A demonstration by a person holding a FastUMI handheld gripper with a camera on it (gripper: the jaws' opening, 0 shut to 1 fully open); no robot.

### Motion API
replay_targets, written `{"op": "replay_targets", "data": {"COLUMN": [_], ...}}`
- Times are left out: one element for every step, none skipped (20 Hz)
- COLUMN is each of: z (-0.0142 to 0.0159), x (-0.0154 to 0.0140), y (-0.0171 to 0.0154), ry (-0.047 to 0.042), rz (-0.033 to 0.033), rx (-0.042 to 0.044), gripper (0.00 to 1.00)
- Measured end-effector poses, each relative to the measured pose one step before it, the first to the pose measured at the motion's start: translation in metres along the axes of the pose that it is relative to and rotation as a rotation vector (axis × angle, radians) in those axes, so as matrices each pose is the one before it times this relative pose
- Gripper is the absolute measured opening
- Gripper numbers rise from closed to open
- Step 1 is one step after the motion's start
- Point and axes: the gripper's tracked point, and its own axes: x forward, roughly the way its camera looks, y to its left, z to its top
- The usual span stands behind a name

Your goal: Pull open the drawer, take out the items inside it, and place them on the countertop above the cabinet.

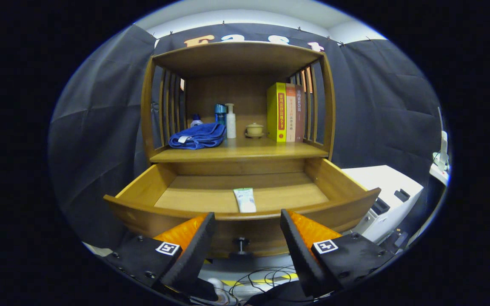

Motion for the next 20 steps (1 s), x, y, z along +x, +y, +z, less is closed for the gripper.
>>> {"op": "replay_targets", "data": {"z": [0.00811,0.00731,0.00902,0.00946,0.00655,0.00569,0.00559,0.00581,0.00237,0.00117,0.00177,-0.00110,-0.00115,-0.00124,0.00028,0.00088,-0.00263,-0.00228,-0.00221,-0.00215], "x": [0.00725,0.00604,0.00793,0.00760,0.00882,0.00800,0.00846,0.00962,0.00930,0.00813,0.01003,0.00943,0.01015,0.00798,0.00795,0.00909,0.00622,0.00700,0.00764,0.00776], "y": [-0.00081,-0.00028,-0.00013,-0.00193,-0.00204,-0.00199,-0.00185,-0.00176,0.00004,0.00159,-0.00042,-0.00126,0.00124,-0.00164,0.00082,-0.00010,0.00104,0.00270,0.00166,0.00250], "ry": [0.00325,0.01058,0.00646,0.00216,0.01593,0.01164,0.01498,0.01394,0.02187,0.02739,0.02231,0.03386,0.03394,0.02847,0.02603,0.02209,0.03717,0.03614,0.03496,0.03509], "rz": [0.00648,0.01199,0.01064,0.00534,0.00298,0.00179,0.00133,-0.00021,0.00540,0.00941,0.00177,0.00285,0.00387,-0.00422,0.00397,-0.00340,0.00334,0.00580,0.00230,0.00493], "rx": [0.00218,0.00577,0.00762,0.01166,-0.00096,0.00027,-0.00625,-0.00648,-0.00024,0.00104,0.00409,0.00058,-0.00370,-0.00103,-0.01021,-0.00367,-0.00221,-0.00250,-0.00193,-0.00708], "gripper": [0.98,0.98,0.98,0.98,0.98,0.98,0.98,0.98,0.98,0.99,0.99,0.99,0.99,0.99,0.99,0.99,0.99,0.99,0.99,0.99]}}
